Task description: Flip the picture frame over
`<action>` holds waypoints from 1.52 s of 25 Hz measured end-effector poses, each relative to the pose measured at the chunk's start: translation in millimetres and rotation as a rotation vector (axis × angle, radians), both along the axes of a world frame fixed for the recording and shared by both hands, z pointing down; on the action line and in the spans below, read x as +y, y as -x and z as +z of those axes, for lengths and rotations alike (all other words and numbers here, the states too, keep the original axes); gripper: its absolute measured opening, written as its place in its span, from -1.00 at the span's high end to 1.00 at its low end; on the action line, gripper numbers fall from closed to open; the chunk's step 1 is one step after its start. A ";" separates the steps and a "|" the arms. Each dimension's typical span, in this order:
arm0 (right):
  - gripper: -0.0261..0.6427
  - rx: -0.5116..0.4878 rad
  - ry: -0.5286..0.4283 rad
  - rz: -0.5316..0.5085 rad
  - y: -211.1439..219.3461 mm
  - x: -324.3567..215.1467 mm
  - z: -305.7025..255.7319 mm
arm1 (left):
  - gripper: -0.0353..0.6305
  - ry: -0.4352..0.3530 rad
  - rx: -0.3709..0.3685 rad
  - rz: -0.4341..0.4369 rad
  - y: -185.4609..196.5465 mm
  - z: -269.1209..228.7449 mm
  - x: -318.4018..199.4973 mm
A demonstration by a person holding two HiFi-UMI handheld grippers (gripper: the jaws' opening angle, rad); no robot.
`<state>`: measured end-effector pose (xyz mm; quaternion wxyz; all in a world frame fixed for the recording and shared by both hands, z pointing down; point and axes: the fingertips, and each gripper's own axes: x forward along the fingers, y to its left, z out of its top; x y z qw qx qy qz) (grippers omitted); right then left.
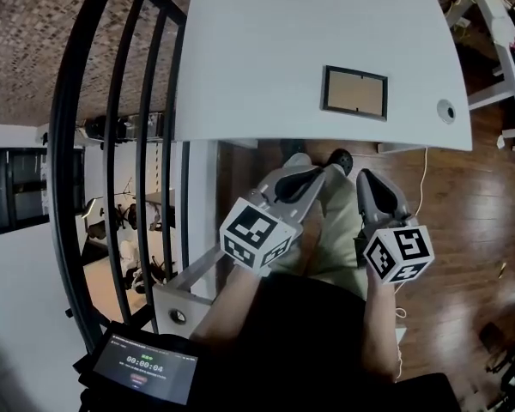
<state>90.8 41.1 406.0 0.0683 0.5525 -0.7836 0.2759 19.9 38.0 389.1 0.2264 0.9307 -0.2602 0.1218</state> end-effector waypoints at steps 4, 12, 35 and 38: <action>0.94 0.009 0.002 -0.002 -1.8 -9.3 1.3 | 0.85 -0.011 -0.004 0.004 -3.2 2.4 -11.3; 0.94 0.052 -0.008 0.013 -28.9 -38.7 8.1 | 0.85 -0.091 -0.032 0.010 -14.1 -1.6 -64.4; 0.69 0.144 0.128 0.126 -91.4 -125.2 71.5 | 0.69 0.022 -0.247 0.001 -39.9 84.7 -162.6; 0.65 0.151 0.148 0.131 -93.8 -129.6 76.9 | 0.66 0.030 -0.273 -0.007 -40.9 90.1 -165.9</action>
